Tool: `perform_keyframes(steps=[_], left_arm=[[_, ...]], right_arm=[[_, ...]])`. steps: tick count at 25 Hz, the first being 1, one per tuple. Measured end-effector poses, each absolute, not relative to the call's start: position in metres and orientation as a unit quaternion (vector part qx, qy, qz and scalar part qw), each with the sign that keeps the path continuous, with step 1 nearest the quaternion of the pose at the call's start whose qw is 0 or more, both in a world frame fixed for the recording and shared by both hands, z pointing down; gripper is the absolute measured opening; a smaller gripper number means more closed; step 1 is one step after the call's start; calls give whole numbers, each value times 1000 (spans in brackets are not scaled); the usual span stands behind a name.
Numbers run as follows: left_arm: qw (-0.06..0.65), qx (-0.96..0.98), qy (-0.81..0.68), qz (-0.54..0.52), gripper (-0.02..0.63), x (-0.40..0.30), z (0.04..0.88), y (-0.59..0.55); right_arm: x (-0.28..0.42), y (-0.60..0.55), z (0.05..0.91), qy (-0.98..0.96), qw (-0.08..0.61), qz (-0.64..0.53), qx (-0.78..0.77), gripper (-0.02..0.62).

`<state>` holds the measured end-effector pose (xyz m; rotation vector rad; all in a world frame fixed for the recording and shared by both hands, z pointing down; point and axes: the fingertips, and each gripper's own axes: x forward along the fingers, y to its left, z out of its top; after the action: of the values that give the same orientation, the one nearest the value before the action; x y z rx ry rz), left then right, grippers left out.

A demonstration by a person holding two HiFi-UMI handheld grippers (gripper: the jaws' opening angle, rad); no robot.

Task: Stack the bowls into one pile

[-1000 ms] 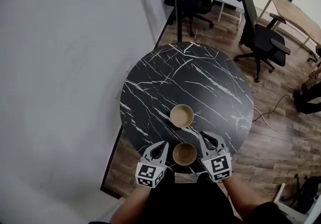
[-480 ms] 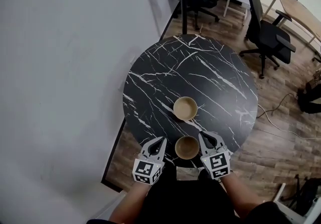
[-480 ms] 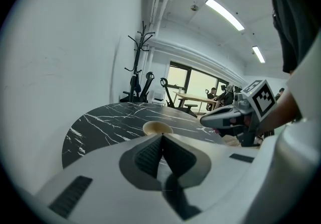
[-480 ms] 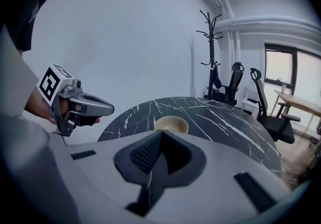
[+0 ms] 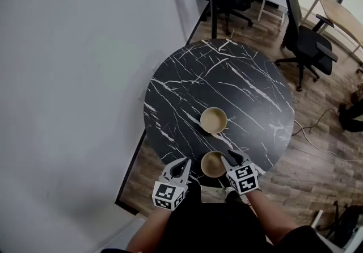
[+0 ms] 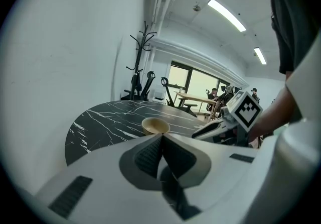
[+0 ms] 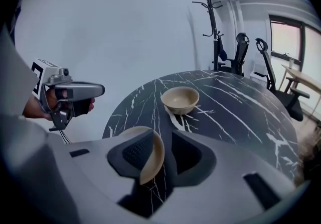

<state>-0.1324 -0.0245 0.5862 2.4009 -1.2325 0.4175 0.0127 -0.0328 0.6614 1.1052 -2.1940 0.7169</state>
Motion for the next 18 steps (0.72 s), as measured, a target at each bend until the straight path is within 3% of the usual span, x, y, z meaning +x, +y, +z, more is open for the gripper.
perform_keyframes(steps=[10, 18], left_arm=[[205, 852, -456, 157, 14, -143, 587, -17], [207, 852, -456, 153, 14, -145, 584, -16]], right_arm=[[9, -15, 700, -808, 345, 284, 385, 153], [-1, -16, 712, -794, 333, 340, 379, 155]])
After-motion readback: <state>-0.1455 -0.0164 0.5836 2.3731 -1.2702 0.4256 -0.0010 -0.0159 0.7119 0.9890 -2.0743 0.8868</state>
